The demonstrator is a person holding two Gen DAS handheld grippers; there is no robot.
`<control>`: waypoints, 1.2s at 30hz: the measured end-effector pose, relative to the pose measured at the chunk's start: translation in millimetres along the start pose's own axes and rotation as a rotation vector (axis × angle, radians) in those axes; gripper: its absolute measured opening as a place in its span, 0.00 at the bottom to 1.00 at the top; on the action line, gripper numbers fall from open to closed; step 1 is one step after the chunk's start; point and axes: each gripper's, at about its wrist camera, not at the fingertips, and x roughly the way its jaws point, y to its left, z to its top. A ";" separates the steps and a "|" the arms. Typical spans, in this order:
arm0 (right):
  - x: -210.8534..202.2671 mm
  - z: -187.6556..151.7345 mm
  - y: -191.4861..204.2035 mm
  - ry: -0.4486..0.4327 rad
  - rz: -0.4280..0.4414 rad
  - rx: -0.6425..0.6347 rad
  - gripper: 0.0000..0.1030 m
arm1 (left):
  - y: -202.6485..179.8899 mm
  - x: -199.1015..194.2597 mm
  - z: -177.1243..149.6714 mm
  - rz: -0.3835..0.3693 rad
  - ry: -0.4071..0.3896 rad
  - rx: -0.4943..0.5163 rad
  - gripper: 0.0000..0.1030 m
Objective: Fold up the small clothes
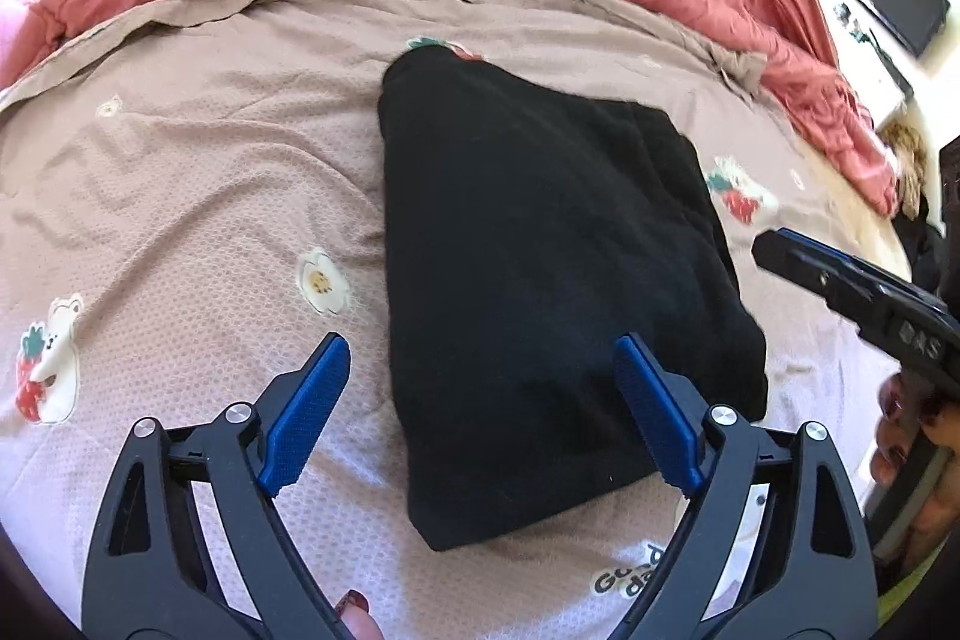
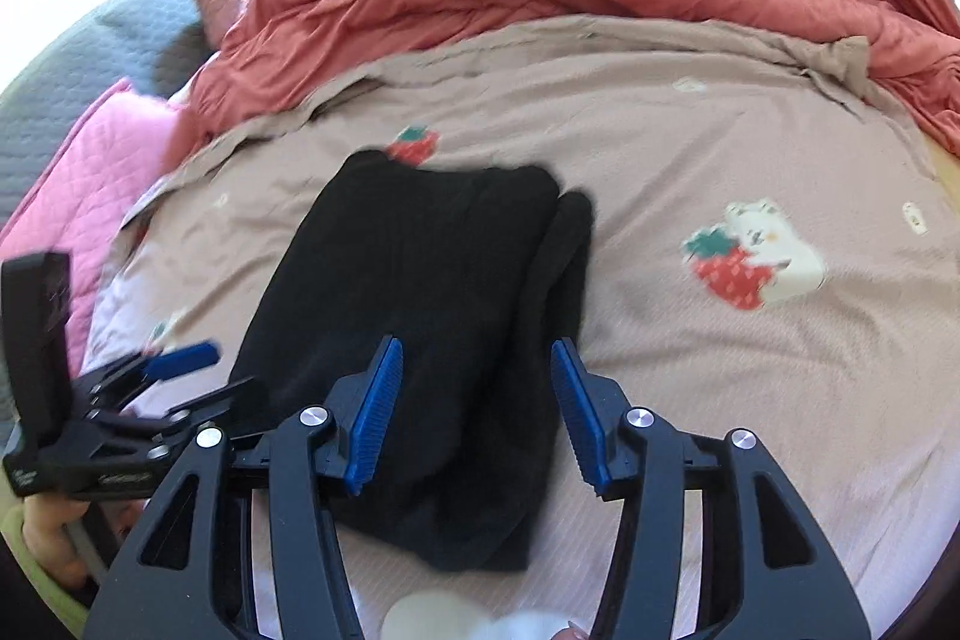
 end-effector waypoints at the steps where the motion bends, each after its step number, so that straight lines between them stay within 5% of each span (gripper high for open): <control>1: 1.4 -3.0 3.4 0.014 -0.003 -0.007 0.48 | -2.1 3.0 -2.7 0.008 0.011 0.007 0.80; 4: 16.4 -13.9 7.4 0.077 -0.009 -0.007 0.27 | -2.4 11.8 -10.6 0.014 0.042 0.002 0.80; 5: 21.4 -19.9 7.3 0.100 0.002 -0.009 0.05 | -1.9 14.0 -12.6 0.018 0.050 0.000 0.80; 13: 32.1 -45.2 8.5 0.130 -0.195 -0.084 0.04 | 7.9 23.4 -25.8 0.018 0.075 -0.023 0.81; 20: 15.6 -35.5 1.9 0.067 -0.144 -0.032 0.06 | 9.6 21.2 -27.5 0.019 0.071 -0.025 0.81; 24: -10.8 -26.6 16.5 -0.037 -0.050 -0.070 0.23 | 8.5 18.6 -28.8 0.027 0.068 -0.018 0.81; 31: 40.9 -44.1 17.6 0.142 -0.102 -0.109 0.23 | 8.5 20.4 -30.1 0.031 0.074 -0.017 0.81; 36: 38.3 -42.6 22.3 0.131 -0.093 -0.110 0.32 | 8.5 17.1 -30.4 0.029 0.072 -0.027 0.81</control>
